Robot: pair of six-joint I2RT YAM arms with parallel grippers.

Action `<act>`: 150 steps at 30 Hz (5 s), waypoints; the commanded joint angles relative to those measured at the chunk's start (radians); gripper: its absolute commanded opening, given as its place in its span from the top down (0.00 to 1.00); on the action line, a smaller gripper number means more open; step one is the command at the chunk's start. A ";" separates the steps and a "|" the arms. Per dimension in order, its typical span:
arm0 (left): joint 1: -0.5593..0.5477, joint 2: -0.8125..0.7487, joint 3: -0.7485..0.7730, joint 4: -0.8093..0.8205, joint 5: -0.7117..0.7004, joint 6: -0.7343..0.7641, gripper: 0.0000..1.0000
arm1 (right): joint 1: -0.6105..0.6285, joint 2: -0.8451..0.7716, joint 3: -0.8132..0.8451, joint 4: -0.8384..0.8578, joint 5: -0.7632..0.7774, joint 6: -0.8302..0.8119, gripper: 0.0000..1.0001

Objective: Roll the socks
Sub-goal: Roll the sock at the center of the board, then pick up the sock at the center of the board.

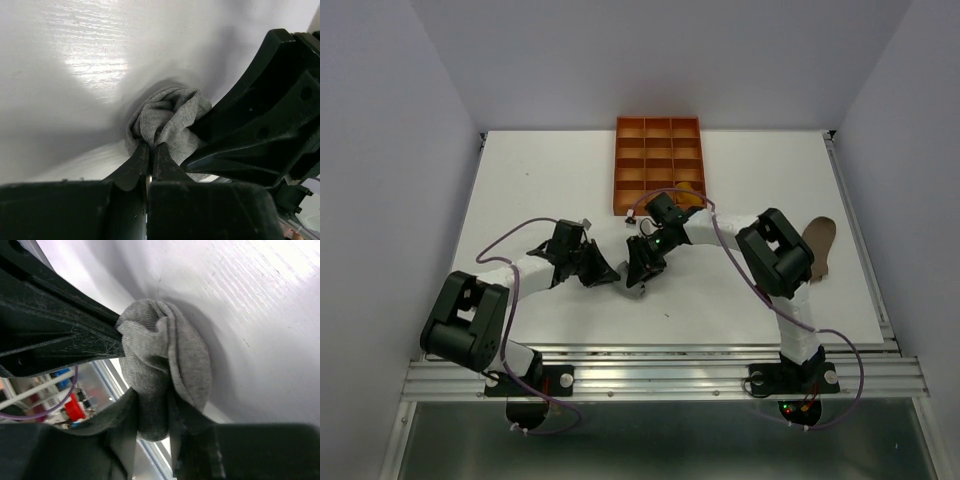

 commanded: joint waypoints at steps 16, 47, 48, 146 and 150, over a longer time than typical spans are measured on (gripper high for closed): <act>-0.024 0.075 0.065 -0.282 -0.140 -0.004 1.00 | 0.052 -0.411 -0.220 0.267 0.279 -0.330 0.40; -0.041 0.127 0.176 -0.388 -0.115 0.010 1.00 | 0.306 -0.289 -0.280 0.261 0.709 -0.623 0.41; -0.041 0.130 0.185 -0.395 -0.111 0.008 1.00 | 0.318 -0.278 -0.280 0.261 0.746 -0.624 0.41; -0.113 0.233 0.289 -0.323 -0.166 0.095 1.00 | 0.115 -0.462 -0.318 0.314 0.539 -0.442 0.40; -0.113 0.248 0.309 -0.362 -0.154 0.092 1.00 | 0.187 -0.456 -0.320 0.350 0.663 -0.509 0.41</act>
